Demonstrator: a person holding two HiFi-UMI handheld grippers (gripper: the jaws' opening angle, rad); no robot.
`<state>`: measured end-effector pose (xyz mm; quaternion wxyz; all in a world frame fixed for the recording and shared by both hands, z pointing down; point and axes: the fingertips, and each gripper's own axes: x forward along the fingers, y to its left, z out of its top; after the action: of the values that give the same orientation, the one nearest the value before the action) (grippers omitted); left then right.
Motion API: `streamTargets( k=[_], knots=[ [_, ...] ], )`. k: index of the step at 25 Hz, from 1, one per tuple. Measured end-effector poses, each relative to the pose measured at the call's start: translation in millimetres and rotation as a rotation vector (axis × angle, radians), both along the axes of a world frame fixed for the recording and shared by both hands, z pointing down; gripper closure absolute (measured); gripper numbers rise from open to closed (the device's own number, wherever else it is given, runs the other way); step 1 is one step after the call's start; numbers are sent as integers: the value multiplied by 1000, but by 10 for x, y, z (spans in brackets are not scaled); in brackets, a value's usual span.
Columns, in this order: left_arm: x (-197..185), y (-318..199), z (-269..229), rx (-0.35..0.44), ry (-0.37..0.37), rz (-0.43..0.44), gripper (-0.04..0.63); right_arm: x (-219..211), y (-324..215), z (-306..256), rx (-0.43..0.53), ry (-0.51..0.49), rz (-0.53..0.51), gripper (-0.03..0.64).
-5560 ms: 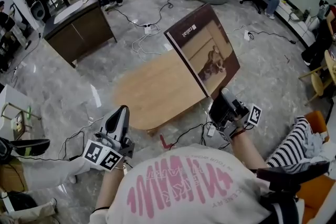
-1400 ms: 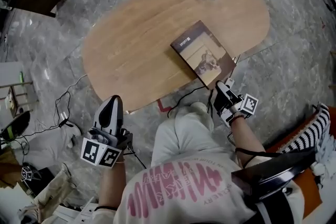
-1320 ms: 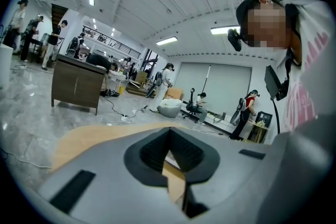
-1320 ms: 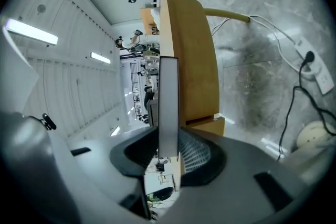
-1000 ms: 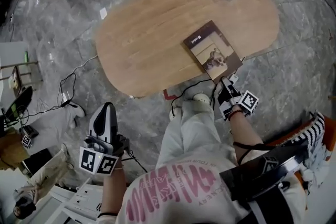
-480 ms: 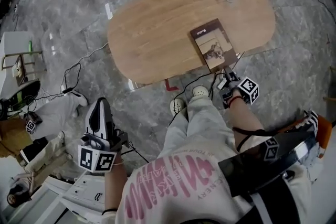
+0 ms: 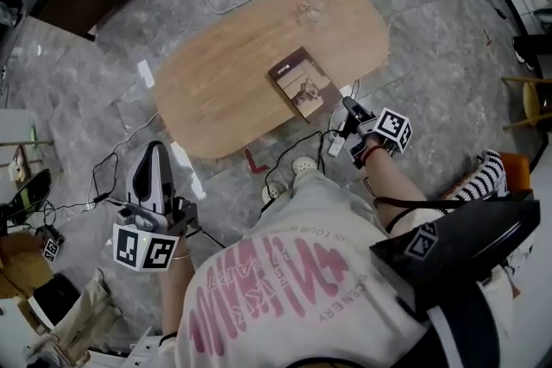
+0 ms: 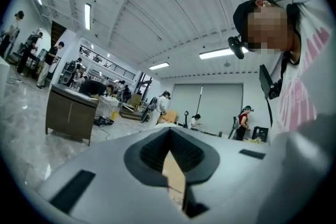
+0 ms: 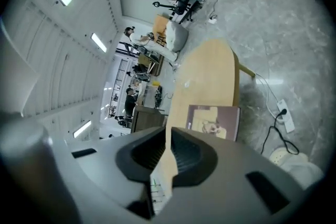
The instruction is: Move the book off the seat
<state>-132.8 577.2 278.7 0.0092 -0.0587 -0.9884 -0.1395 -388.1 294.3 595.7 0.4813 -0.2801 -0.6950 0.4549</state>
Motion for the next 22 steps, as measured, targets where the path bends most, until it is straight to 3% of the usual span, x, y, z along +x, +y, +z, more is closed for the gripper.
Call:
streamTargets(
  k=[4,8,12,16,19,22],
  knots=[
    [20,-139,-86,36,-28,89,589,-31,126,-555,-87,-82,-33,577],
    [89,-218,-80,68,-33,140,589,36,458,-1406,-225,-308,-191,577],
    [121,-276,-143,65,-77,170,589,195,614,-2138,-268,-481,-250,577],
    [86,-370,-239,13,-89,200,589,345,694,-2891,-289,-749,-322,577],
    [69,-389,-288,-48,-55,208,589,525,784,-3470,-297,-961,-384,577],
    [60,-449,-344,-92,-22,222,589,718,844,-3853,-289,-1076,-431,575]
  ],
)
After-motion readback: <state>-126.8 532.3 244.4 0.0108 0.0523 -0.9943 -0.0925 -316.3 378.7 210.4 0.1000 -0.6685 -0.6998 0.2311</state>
